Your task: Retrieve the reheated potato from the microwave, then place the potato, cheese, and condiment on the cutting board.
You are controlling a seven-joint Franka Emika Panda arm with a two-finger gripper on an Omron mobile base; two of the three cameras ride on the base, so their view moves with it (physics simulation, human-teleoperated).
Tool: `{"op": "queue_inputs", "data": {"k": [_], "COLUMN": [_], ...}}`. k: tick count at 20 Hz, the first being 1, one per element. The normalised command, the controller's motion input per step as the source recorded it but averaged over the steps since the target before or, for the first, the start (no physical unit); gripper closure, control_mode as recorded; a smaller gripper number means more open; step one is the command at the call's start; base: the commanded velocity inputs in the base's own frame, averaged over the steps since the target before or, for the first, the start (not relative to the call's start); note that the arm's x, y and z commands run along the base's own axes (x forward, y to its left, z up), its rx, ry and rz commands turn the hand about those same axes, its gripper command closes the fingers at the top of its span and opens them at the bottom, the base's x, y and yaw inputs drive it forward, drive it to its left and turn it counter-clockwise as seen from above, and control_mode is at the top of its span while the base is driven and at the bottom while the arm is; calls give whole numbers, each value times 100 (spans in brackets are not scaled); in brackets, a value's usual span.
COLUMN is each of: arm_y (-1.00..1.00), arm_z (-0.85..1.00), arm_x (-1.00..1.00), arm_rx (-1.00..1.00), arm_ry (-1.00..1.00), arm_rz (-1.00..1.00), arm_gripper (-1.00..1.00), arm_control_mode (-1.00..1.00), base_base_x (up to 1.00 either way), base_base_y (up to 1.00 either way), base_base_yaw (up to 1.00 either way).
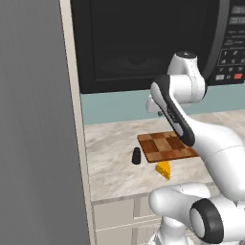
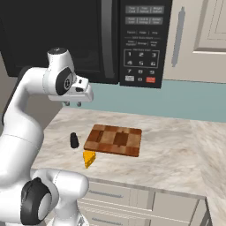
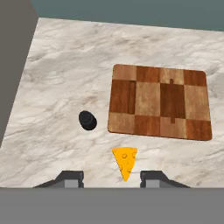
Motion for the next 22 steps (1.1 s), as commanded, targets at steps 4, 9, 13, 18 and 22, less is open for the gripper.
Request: {"op": "queue_inputs", "data": {"k": [4, 9, 13, 18, 22], "arm_y": [0, 0, -11, -25, -25], "arm_z": [0, -5, 0, 14, 29], "arm_x": [-10, -19, -30, -28, -18], "arm_rx": [0, 0, 0, 2, 0], "arm_ry": [-8, 0, -3, -11, -11], "arm_rz": [0, 0, 0, 0, 0], "arm_gripper": [-100, -100, -100, -100, -100], "arm_control_mode": [-100, -100, -100, -100, -100], "base_base_x": [0, 0, 0, 0, 0], "base_base_y": [0, 0, 0, 0, 0], "base_base_yaw": [0, 0, 0, 0, 0]}}
